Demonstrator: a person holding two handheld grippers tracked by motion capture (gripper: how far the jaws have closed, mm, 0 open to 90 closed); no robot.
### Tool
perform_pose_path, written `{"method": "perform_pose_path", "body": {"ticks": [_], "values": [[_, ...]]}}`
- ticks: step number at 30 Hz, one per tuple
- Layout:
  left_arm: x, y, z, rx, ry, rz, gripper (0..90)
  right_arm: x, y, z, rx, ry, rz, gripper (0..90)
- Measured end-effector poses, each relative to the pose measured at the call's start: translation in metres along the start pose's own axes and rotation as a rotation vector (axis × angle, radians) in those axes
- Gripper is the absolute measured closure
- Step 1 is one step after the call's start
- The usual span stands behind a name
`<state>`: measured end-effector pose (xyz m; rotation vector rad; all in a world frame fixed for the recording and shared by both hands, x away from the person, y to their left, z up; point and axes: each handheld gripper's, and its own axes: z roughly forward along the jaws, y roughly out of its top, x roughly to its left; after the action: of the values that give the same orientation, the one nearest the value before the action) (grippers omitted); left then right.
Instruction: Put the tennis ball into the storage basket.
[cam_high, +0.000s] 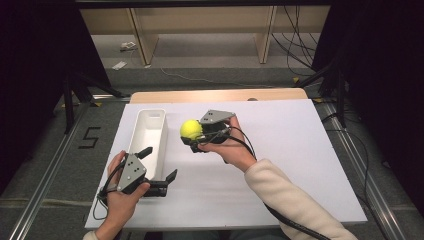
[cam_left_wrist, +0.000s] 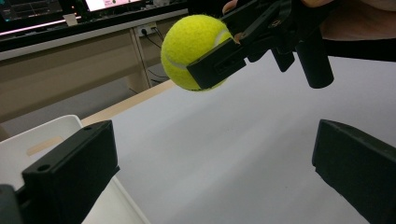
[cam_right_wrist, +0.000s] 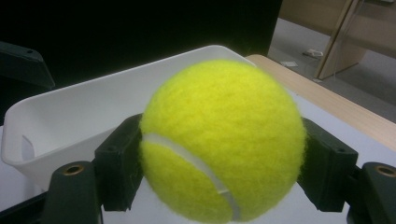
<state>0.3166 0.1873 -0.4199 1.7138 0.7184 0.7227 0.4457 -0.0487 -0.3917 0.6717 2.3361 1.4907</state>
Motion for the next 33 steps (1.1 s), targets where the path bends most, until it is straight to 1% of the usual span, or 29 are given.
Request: {"method": "perform_pose_path", "body": {"ticks": [33], "values": [[0.0,0.0,0.0,0.001,-0.003,0.002,0.0,0.005,0.01,0.01,0.002,0.012,-0.015,26.8]]}}
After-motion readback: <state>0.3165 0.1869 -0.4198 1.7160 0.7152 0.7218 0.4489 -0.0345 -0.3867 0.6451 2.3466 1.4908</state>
